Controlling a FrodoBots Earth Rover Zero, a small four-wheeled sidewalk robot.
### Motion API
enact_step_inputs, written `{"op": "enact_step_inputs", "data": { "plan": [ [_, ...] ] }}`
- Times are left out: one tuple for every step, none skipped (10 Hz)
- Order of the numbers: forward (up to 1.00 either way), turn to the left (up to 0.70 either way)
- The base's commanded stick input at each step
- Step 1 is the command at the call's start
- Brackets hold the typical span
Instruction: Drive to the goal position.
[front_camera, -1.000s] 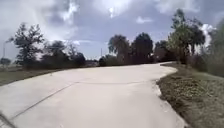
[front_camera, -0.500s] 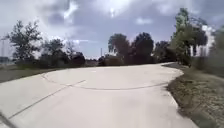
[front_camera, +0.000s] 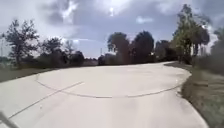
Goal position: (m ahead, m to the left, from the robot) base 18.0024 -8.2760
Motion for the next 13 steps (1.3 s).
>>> {"op": "enact_step_inputs", "data": {
  "plan": [
    [0.85, -0.34],
    [0.85, -0.34],
    [0.85, -0.34],
    [0.85, -0.34],
    [0.85, -0.34],
    [0.85, -0.34],
    [0.85, -0.34],
    [0.85, -0.33],
    [0.85, -0.05],
    [0.85, 0.0],
    [0.85, 0.0],
    [0.85, 0.0],
    [0.85, 0.0]
  ]
}}
